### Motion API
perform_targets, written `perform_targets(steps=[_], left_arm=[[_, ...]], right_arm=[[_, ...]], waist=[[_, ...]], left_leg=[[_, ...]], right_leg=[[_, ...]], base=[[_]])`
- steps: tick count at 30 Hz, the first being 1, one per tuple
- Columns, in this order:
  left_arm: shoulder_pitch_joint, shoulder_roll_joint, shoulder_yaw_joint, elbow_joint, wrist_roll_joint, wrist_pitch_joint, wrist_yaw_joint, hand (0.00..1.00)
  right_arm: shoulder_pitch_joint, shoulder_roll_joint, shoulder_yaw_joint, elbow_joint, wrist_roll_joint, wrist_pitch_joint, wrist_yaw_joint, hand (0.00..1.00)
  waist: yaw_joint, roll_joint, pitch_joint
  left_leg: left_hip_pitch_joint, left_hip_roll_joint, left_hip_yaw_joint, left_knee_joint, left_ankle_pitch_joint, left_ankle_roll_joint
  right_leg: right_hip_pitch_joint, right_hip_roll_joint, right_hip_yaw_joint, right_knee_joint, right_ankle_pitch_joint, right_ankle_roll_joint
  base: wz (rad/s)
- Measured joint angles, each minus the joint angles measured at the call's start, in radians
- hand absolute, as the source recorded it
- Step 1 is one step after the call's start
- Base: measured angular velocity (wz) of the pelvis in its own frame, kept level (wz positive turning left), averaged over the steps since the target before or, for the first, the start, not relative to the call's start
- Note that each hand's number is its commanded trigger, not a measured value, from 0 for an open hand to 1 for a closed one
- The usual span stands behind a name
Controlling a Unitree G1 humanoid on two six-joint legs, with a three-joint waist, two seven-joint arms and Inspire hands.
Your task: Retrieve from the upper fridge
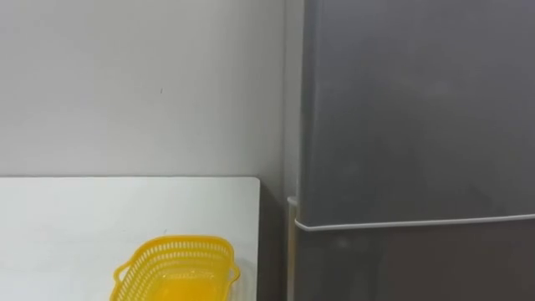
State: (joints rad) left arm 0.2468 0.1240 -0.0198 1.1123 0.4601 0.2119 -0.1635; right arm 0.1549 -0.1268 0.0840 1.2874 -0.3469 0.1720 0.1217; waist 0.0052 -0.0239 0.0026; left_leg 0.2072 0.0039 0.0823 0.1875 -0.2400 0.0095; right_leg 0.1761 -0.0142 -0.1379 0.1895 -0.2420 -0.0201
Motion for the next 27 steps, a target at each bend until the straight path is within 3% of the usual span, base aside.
perform_targets(steps=[11,17,21,25,27], left_arm=[[0.008,0.000,0.090,0.011,-0.218,0.000,0.083,0.00],[0.007,0.011,0.145,0.005,-0.369,-0.002,0.156,0.00],[0.006,0.012,0.228,-0.054,-0.503,-0.004,0.231,0.00],[-0.006,0.014,0.328,-0.165,-0.685,-0.089,0.314,0.00],[-0.016,0.014,0.363,-0.197,-0.700,-0.107,0.345,0.00]], right_arm=[[0.002,0.000,-0.003,0.013,0.025,0.004,0.000,0.00],[-0.002,-0.007,-0.069,0.001,0.024,-0.004,-0.002,0.00],[-0.015,-0.019,-0.072,0.001,0.028,-0.015,-0.014,0.00],[-0.015,-0.044,-0.153,-0.007,0.026,-0.047,-0.043,0.00],[-0.010,-0.045,-0.182,-0.014,0.023,-0.051,-0.057,0.00]], waist=[[-0.001,0.004,0.0007],[0.001,0.010,0.0012],[0.002,0.019,0.0002],[0.005,0.041,0.0001],[0.003,0.049,0.0007]], left_leg=[[0.012,0.000,0.000,-0.001,0.000,0.000],[0.005,0.000,-0.002,0.004,0.000,0.000],[-0.007,0.000,-0.002,0.008,0.000,0.000],[-0.003,0.001,-0.003,-0.001,0.000,0.000],[-0.002,0.001,-0.003,-0.004,0.000,0.000]], right_leg=[[0.018,-0.001,-0.002,-0.002,0.000,-0.001],[0.013,-0.001,-0.003,0.000,0.000,-0.001],[0.004,-0.002,-0.009,0.000,0.003,-0.001],[0.005,-0.001,-0.013,0.000,0.007,-0.002],[0.002,-0.001,-0.011,0.001,0.007,-0.002]], base=[[0.00],[0.02],[0.04],[-0.01],[0.00]])
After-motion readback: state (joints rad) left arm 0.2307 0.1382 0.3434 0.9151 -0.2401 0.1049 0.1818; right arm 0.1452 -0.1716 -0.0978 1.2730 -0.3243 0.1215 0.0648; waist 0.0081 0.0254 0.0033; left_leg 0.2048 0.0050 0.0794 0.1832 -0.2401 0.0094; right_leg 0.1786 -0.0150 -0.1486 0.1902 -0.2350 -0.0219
